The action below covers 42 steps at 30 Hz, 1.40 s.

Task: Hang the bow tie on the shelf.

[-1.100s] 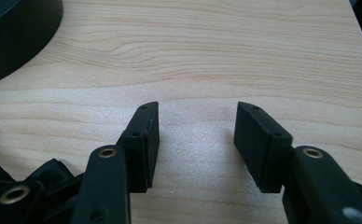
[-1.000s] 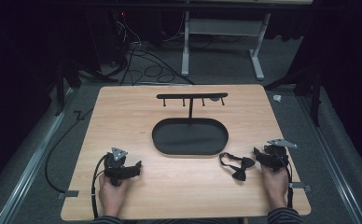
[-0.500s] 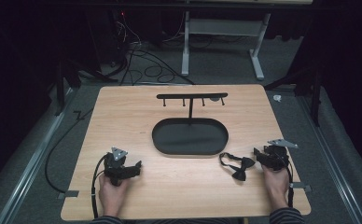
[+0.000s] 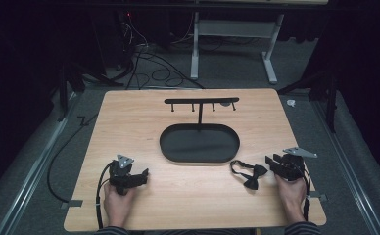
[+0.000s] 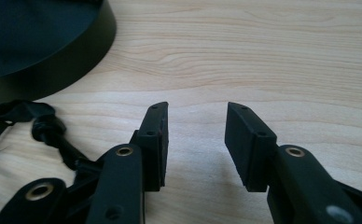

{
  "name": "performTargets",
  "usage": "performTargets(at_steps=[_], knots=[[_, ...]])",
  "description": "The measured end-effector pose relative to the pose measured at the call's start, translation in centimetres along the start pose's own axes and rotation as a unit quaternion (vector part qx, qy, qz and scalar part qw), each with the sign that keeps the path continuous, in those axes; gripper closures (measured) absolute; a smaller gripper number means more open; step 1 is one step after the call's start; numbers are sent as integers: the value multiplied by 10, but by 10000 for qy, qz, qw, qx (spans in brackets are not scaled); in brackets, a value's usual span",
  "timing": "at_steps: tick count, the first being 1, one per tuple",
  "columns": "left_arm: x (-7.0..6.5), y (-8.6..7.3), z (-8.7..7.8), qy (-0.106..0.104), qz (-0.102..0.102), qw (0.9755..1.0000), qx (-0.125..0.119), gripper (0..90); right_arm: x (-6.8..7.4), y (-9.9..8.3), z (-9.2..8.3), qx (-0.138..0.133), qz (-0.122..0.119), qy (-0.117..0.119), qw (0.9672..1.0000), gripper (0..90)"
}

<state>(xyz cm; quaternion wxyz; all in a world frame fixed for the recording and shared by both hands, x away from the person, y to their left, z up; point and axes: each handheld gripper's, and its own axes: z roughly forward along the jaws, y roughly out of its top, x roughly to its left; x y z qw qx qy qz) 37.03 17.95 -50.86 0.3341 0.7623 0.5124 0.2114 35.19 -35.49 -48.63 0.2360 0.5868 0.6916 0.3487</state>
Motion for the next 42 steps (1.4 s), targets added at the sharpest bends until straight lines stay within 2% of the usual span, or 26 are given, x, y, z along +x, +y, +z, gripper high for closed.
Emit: performTargets(at_steps=[7,18,19,22,37,42], knots=[[0,0,0,0,1,10000,0,142,6,1,-8,-112,-135,230,9996,630],[0,0,0,0,-4,10000,-4,142,24,1,-14,-145,-303,651,9973,650],[0,0,0,0,-3,10000,-3,142,28,1,-14,-151,-342,738,9966,653],[0,0,0,-1,-3,10000,-3,142,33,1,-11,-128,-458,802,9956,655],[0,0,0,-1,-4,10000,-4,142,52,4,-1,-23,-674,1083,9918,667],[0,0,0,0,-2,10000,-2,142,60,8,5,56,-818,1159,9899,668]])
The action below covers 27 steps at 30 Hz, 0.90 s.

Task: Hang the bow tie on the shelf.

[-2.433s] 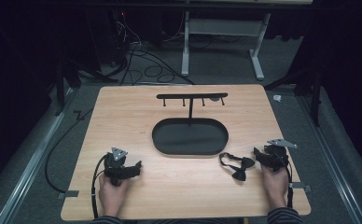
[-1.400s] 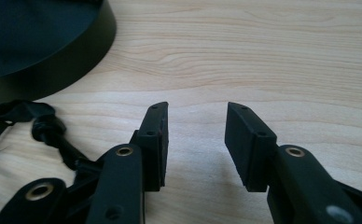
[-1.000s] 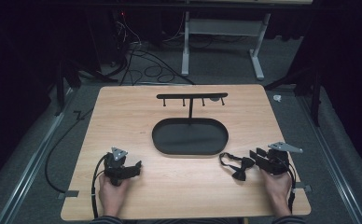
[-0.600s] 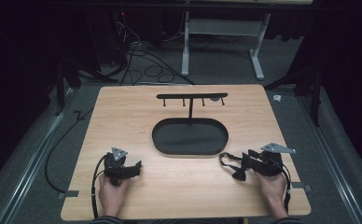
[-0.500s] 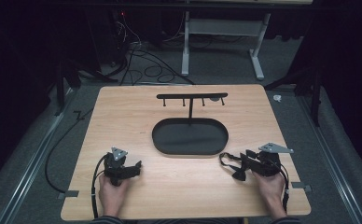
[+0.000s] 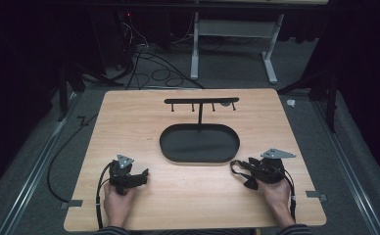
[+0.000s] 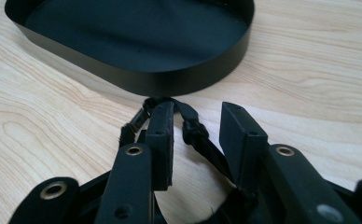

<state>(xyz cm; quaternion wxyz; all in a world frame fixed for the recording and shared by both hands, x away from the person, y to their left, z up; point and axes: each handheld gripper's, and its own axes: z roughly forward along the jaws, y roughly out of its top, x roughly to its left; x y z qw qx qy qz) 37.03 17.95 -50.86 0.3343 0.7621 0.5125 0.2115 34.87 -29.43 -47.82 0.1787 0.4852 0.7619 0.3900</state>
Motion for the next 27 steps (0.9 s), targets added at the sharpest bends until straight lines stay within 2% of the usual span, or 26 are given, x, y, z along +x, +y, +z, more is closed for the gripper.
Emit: performTargets(at_steps=[12,27], knots=[[0,0,0,-1,-2,10000,-2,142,4,4,16,234,-84,5,9997,671],[0,0,0,-2,-1,10000,7,142,3,2,24,420,-129,-79,9990,710]])
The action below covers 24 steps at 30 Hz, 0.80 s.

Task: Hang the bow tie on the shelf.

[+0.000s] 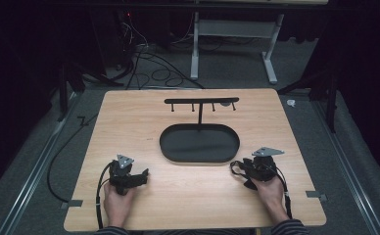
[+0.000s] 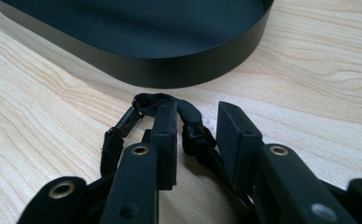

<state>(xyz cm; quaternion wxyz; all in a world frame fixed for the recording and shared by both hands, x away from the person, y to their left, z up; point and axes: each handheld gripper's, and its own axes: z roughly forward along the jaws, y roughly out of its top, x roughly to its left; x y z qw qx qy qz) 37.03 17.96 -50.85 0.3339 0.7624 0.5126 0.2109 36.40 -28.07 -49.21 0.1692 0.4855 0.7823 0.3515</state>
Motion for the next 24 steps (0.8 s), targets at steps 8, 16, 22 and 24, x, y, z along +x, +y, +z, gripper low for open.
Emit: performTargets(at_steps=[8,16,22,24], knots=[[0,0,0,1,-1,10000,-7,142,0,-2,3,95,-125,-62,9999,766],[0,0,0,1,-2,10000,-7,142,1,-3,3,128,-247,-102,9996,803],[0,0,0,0,-1,10000,-7,142,2,-4,0,66,-231,-56,9997,808],[0,0,0,0,0,10000,0,142,2,-3,-6,-49,-228,-58,9997,808]])
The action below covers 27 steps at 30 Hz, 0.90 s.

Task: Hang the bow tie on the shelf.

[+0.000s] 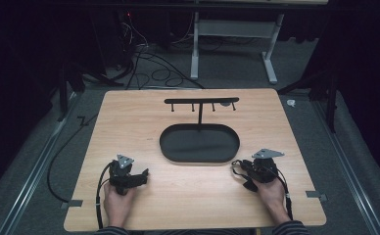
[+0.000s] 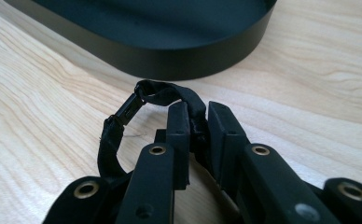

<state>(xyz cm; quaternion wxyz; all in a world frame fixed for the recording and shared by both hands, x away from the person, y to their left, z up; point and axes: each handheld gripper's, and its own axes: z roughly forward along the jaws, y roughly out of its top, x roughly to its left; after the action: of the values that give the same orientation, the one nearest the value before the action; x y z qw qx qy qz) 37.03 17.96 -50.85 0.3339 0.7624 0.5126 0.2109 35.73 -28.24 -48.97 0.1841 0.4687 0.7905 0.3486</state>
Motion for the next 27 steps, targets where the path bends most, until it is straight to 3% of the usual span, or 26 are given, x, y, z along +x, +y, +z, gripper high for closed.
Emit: performTargets(at_steps=[11,27], knots=[[0,0,0,0,-1,10000,-7,142,0,7,-24,-412,-2,-33,9991,809],[0,0,0,1,-1,10000,-8,142,4,18,-42,-679,-89,-48,9976,809]])
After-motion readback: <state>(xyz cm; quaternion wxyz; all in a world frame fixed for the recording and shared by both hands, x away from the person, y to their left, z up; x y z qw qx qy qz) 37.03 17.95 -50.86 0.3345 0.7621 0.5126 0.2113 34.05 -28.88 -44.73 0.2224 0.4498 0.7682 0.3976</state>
